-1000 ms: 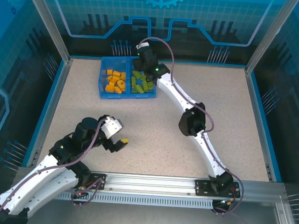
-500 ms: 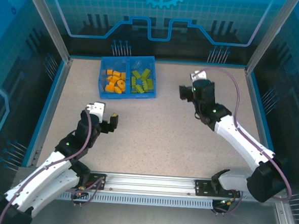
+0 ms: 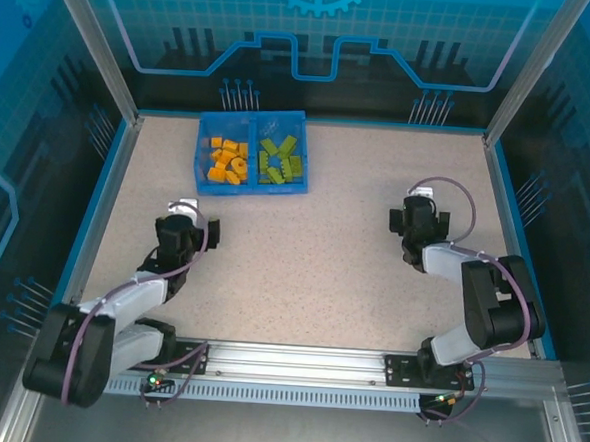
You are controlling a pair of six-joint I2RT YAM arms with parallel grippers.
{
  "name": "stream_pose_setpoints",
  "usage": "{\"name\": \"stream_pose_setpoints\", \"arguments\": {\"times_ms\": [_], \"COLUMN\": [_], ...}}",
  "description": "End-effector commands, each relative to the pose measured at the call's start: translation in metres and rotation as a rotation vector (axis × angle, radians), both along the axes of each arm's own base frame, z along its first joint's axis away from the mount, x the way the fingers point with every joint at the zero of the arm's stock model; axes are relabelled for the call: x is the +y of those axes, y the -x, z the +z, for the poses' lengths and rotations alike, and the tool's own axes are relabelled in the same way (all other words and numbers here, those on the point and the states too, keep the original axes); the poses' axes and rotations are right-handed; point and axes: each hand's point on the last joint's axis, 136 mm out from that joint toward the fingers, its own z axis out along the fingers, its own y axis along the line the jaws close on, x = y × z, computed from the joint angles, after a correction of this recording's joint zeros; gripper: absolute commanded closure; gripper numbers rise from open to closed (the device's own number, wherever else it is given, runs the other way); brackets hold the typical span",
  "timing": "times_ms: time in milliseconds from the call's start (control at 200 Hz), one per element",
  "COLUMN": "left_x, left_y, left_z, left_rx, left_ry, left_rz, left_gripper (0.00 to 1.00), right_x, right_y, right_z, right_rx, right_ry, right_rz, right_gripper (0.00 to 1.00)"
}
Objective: Sort the legos into containers by color
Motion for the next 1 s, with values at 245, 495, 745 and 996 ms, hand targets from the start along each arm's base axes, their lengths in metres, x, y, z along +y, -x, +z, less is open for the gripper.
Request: {"name": "stream_pose_setpoints", "arguments": {"times_ms": [245,495,745,996], "left_x": [0.007,-0.008,-0.009,-0.009], "left_y": [-0.055,-0.070,-0.071,-0.071], "left_z": [0.007,0.000,0.001,0.000], "left_rx": [-0.205,-0.111,-0.108,-0.106], "left_ry": [0.206,0.193,0.183,0.182], "left_rz": [-0.085,-0.160,-0.158,-0.159], "left_gripper": [0.01,0.01,0.01,0.01], "right_x": [0.028,0.029,0.029,0.029], "right_y": [-0.007,-0.008,-0.007,-0.008], "right_z": [0.018,0.018,0.018,0.018], "right_rx": [-0.214,-0.216,-0.214,-0.211], "right_ry": [-0.141,-0.142,-0.143,-0.143], "right_rz": [0.257,0.261,0.261,0.262], "right_gripper": [0.00,0.00,0.00,0.00]}}
